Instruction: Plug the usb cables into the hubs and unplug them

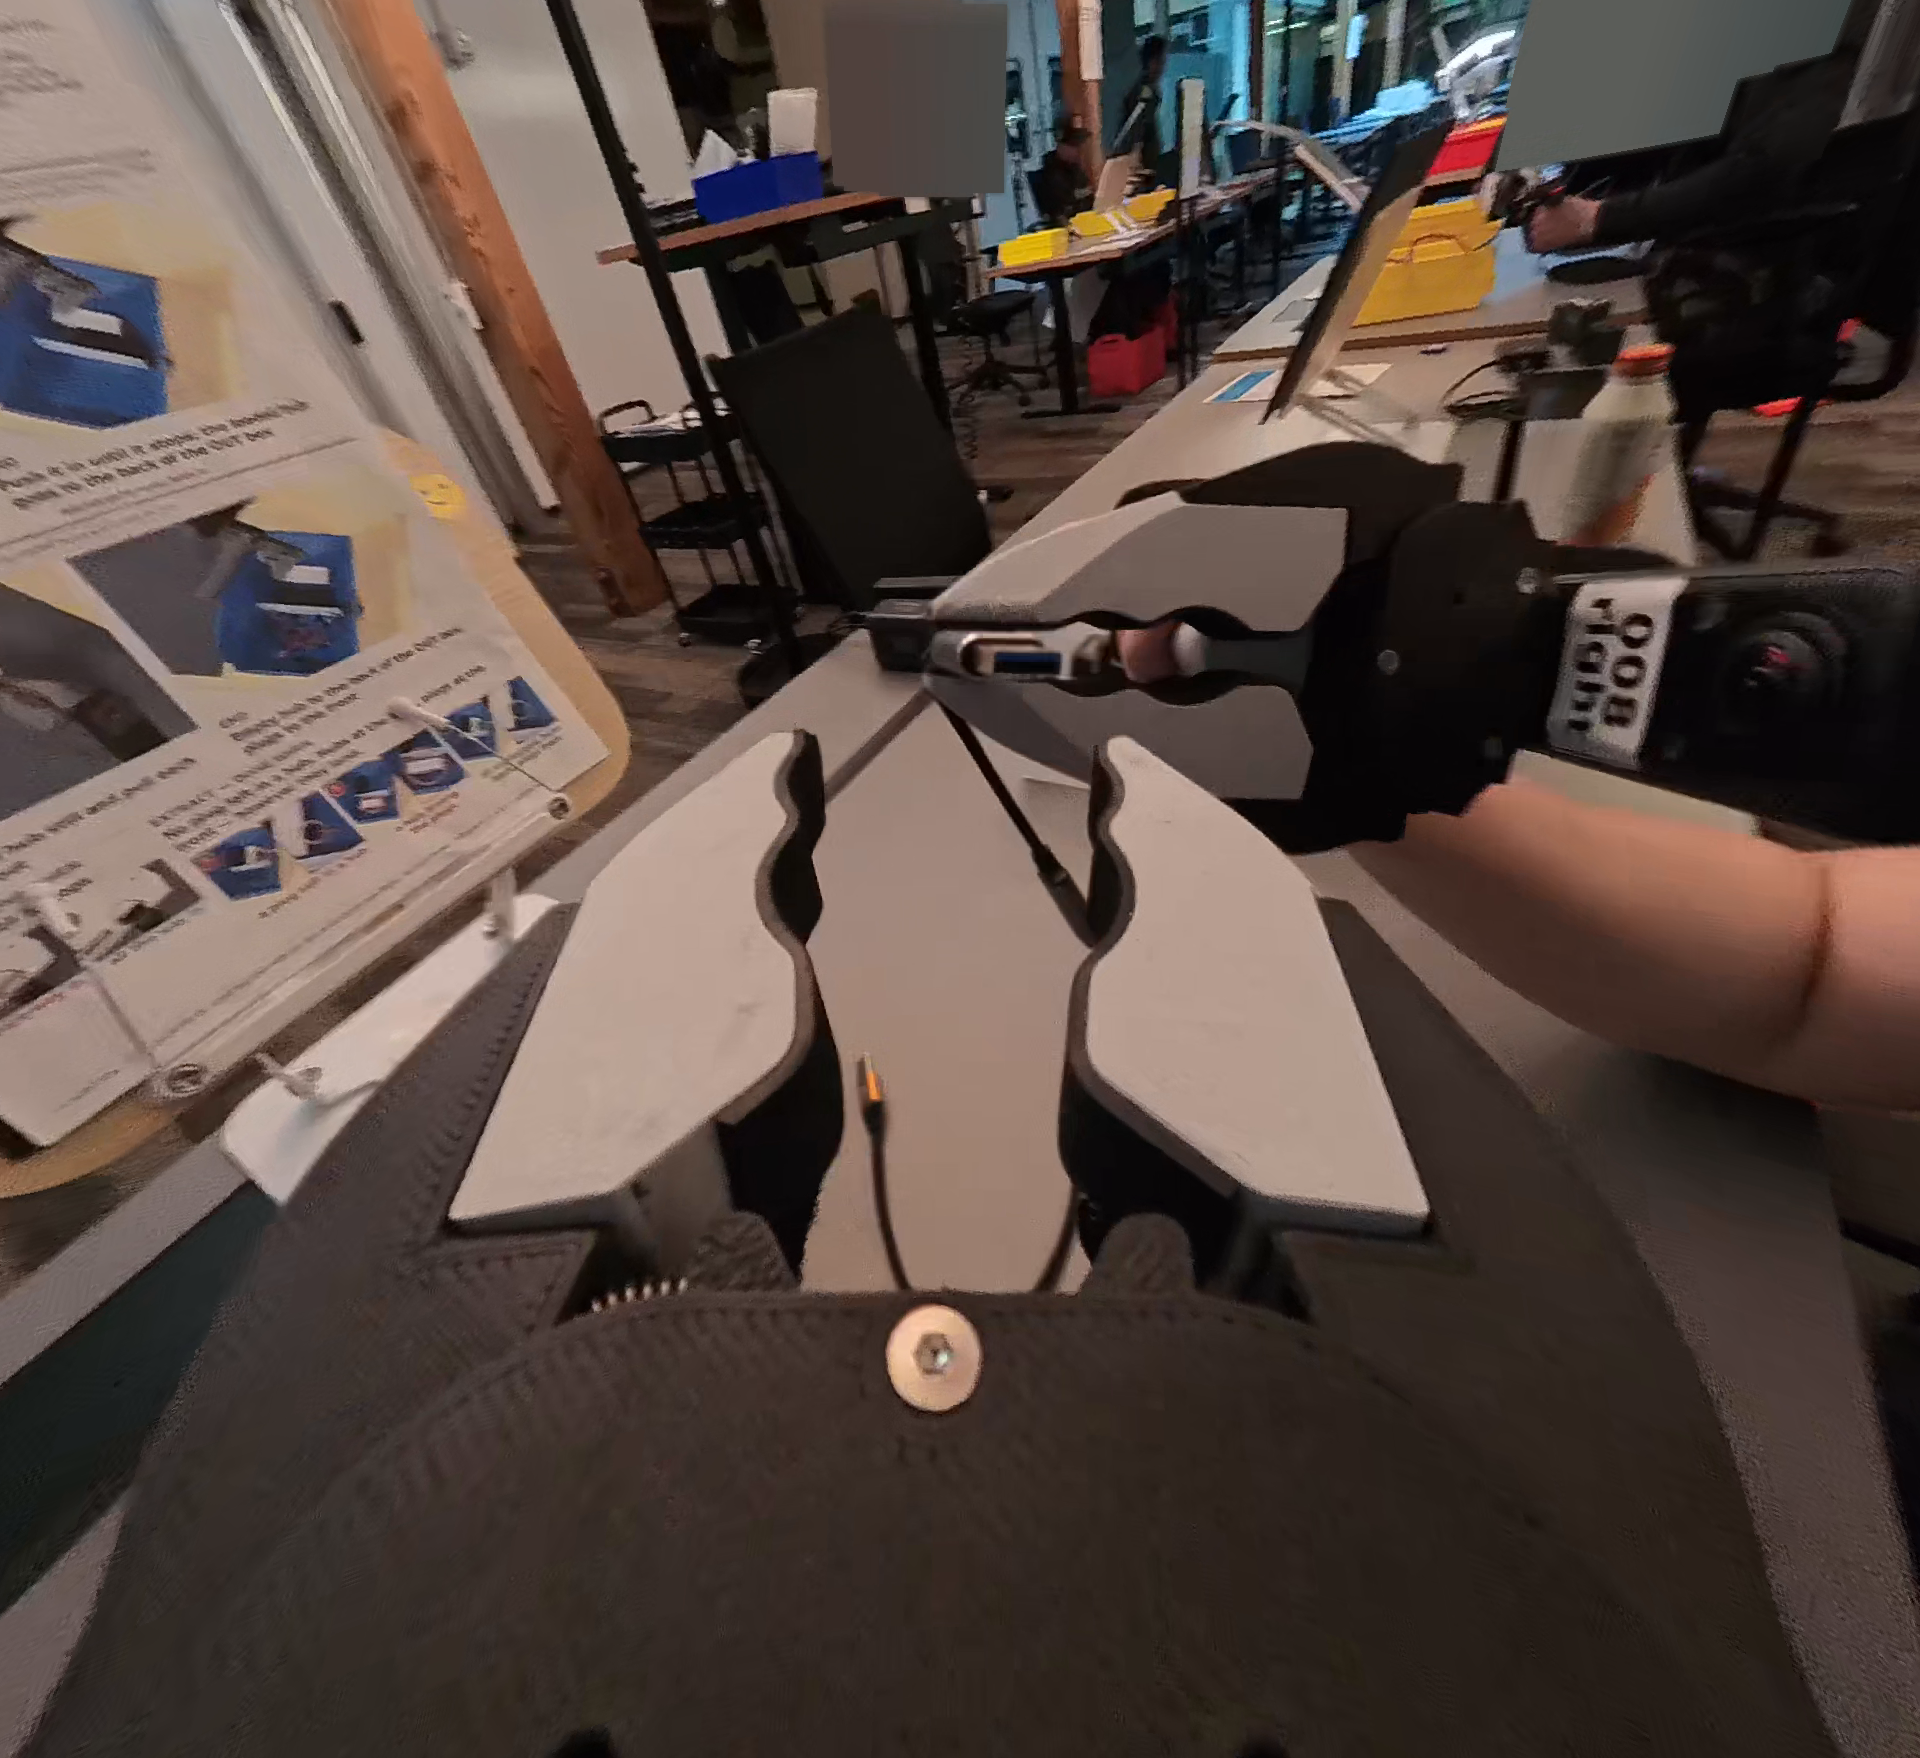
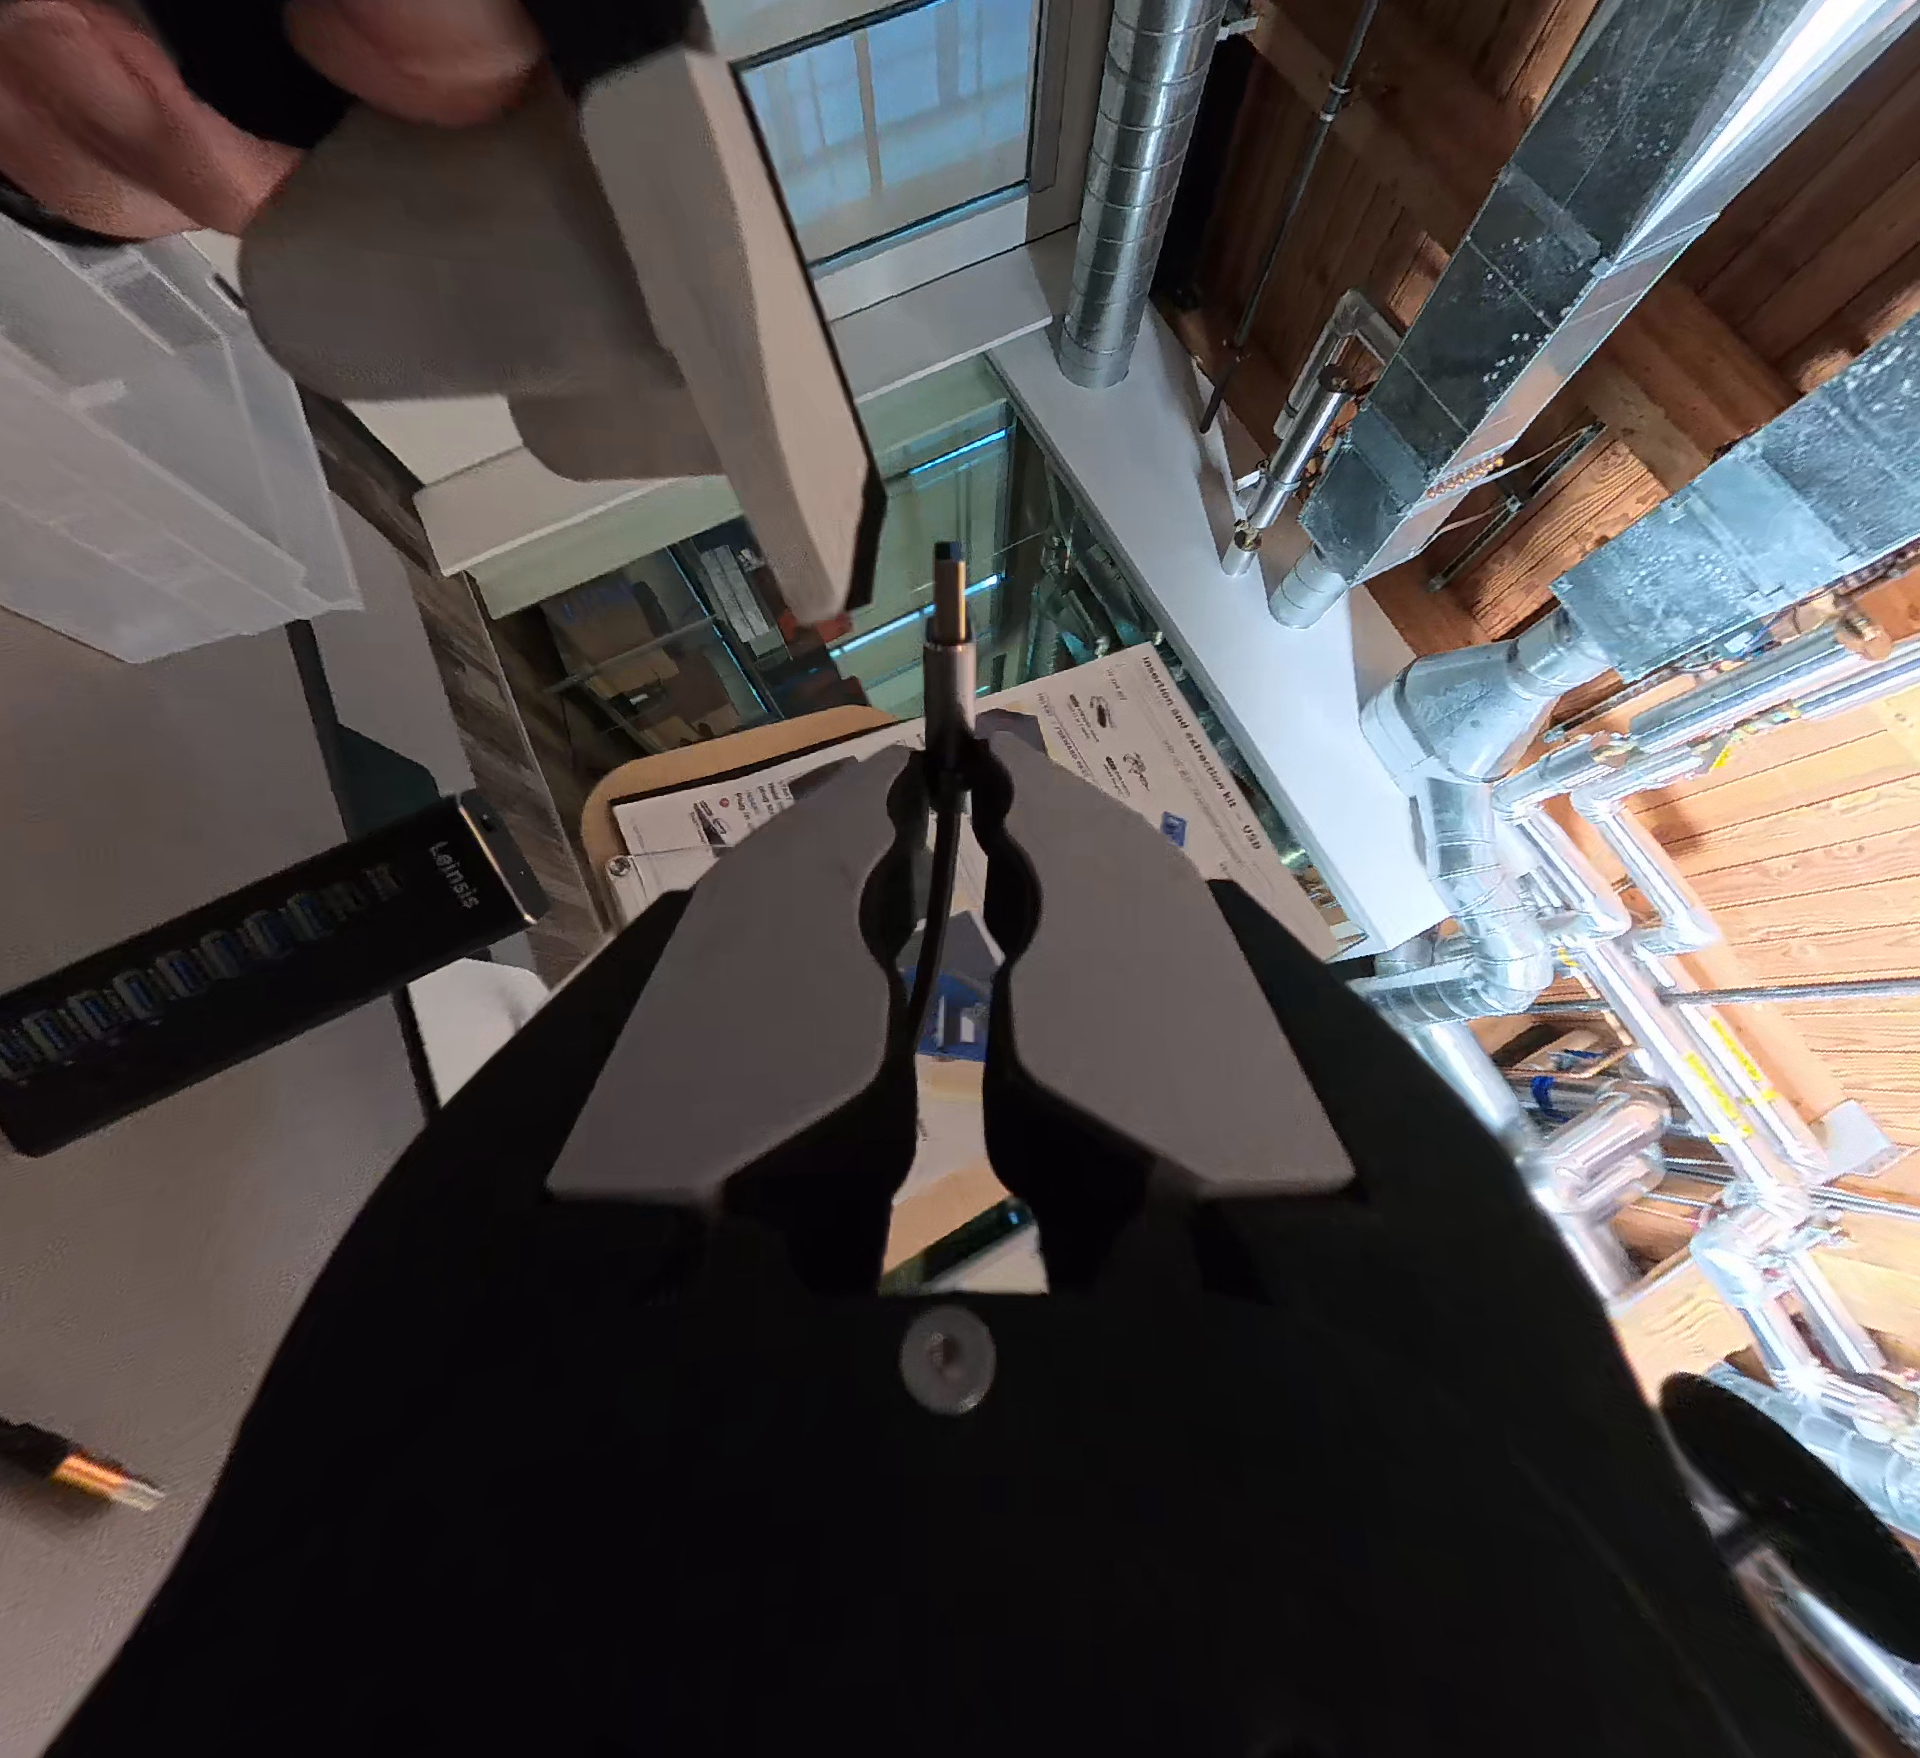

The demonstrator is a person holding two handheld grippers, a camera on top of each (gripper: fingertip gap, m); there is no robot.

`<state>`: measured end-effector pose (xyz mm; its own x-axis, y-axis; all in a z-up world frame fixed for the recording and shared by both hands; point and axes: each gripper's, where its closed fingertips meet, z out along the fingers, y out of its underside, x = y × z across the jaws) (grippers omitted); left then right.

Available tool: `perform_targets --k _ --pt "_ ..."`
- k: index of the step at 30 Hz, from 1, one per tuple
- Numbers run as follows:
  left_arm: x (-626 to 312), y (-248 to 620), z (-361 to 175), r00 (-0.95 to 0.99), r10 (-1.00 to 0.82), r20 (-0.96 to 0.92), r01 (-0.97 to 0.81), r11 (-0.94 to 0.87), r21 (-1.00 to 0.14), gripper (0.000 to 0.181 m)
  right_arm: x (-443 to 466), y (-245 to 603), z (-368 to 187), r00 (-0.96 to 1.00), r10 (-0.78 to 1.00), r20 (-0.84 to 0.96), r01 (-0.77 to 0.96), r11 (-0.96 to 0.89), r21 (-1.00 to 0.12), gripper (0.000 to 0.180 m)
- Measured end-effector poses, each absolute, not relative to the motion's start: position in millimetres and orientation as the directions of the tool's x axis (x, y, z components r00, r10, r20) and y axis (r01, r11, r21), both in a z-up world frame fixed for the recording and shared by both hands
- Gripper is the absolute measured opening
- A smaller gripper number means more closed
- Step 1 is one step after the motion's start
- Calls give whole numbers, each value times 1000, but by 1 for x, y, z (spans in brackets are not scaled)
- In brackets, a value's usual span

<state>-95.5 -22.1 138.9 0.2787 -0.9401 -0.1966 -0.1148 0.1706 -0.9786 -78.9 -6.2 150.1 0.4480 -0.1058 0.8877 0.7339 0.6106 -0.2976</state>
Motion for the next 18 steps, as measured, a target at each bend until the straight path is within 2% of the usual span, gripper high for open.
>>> perform_targets --k 4,10,14,18 --pt "-91 -18 138 341 -911 -231 -118 202 -972 45 -85 -5 145 396 -144 907 765 598 -239 8" --pt "-88 -13 131 375 -886 -272 -162 226 -961 32 -90 -1 138 332 -180 926 805 566 -178 8" --pt "-86 -12 127 378 -868 -323 -201 264 -943 18 -90 3 133 303 -183 935 821 549 -158 8" --pt "-87 -10 124 373 -869 -326 -219 259 -941 16 -91 5 130 306 -169 937 811 562 -163 8"
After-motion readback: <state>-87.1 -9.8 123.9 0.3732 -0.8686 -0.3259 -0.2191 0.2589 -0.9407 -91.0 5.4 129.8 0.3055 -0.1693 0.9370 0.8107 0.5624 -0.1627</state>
